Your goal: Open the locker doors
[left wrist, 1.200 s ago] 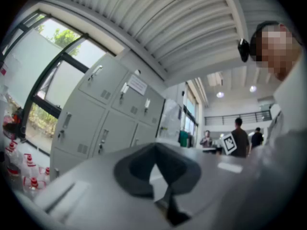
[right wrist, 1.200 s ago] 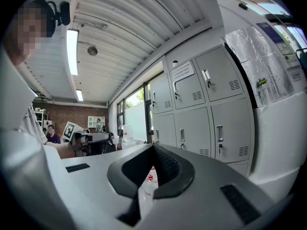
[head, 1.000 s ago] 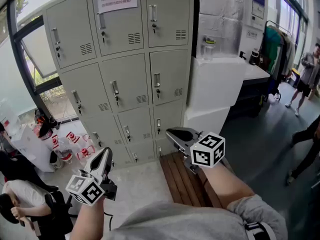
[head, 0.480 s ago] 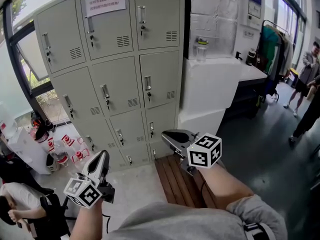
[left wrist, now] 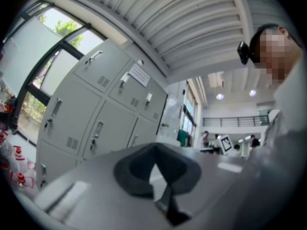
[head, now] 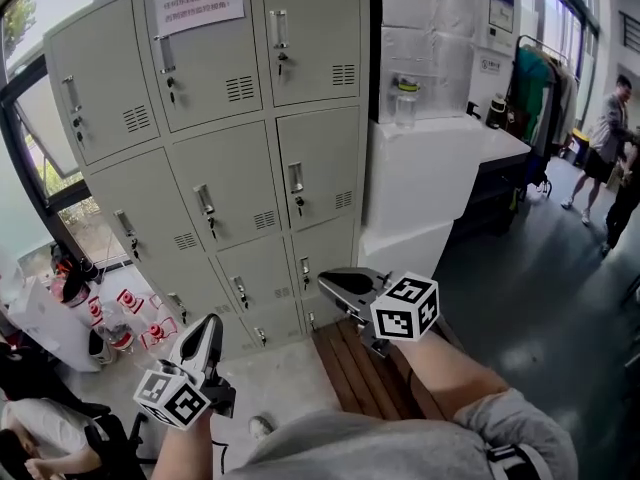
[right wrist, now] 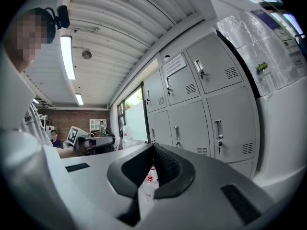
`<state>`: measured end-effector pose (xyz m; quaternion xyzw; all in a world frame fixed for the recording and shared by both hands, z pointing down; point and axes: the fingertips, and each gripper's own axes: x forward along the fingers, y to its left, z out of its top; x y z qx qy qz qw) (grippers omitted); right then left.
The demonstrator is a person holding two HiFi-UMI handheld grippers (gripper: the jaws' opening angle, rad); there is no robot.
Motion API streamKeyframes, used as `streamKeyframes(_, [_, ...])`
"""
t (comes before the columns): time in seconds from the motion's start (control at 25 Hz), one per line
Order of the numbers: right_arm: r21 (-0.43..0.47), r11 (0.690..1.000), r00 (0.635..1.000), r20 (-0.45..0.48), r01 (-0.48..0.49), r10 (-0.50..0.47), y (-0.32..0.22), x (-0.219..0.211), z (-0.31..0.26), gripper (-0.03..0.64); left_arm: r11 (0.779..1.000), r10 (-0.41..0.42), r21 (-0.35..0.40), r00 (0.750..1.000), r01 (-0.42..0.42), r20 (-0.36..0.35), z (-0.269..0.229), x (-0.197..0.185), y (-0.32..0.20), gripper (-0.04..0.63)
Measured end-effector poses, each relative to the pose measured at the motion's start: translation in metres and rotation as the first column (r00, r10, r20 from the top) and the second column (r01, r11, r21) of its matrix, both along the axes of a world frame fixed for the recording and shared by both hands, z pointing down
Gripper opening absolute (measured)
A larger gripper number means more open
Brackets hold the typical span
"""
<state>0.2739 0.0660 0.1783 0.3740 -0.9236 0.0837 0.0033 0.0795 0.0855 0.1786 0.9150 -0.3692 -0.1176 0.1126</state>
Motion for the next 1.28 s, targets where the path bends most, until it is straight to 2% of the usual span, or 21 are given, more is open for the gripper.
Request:
streamKeyframes(0.16, [0.037,0.999,0.999,-0.01,-0.037,0.037,-0.053,-0.037,-0.001,0.0,0.998,0.057,0.031,0.998,-0.057,-0.019,0.006,-0.036,-0.062,0.005])
streamKeyframes(0.4, [0.05,0.992,0.993,0.043,-0.114,0.112,-0.143,-0.106,-0.012,0.0,0.986,0.154,0.058,0.988,-0.154,0.013,-0.002,-0.105,-0.164,0.005])
streamKeyframes(0.52, [0.056,0.984,0.984,0.068,-0.167,0.163,-0.179,-0.122,-0.018,0.0,0.975,0.211,0.065,0.976,-0.214,0.054,-0.007,-0.123,-0.205,0.005])
streamKeyframes(0.64, [0.039,0.983,0.981,0.072,-0.181,0.178,-0.207,-0.134,-0.016,0.0,0.968,0.24,0.063,0.969,-0.244,0.056,-0.01,-0.133,-0.235,0.005])
streamKeyframes(0.84, [0.039,0.981,0.98,0.065,-0.189,0.186,-0.233,-0.125,-0.02,0.0,0.955,0.287,0.067,0.957,-0.289,0.032,-0.019,-0.109,-0.266,0.005])
streamKeyframes(1.04, [0.054,0.987,0.987,0.063,-0.149,0.146,-0.258,-0.102,-0.033,0.0,0.953,0.293,0.07,0.956,-0.294,0.025,-0.031,-0.069,-0.28,0.005])
streamKeyframes(1.28, [0.128,0.986,0.994,0.03,-0.11,0.107,-0.285,-0.065,-0.074,0.0,0.945,0.277,0.162,0.959,-0.283,0.061,-0.079,-0.015,-0.29,0.005])
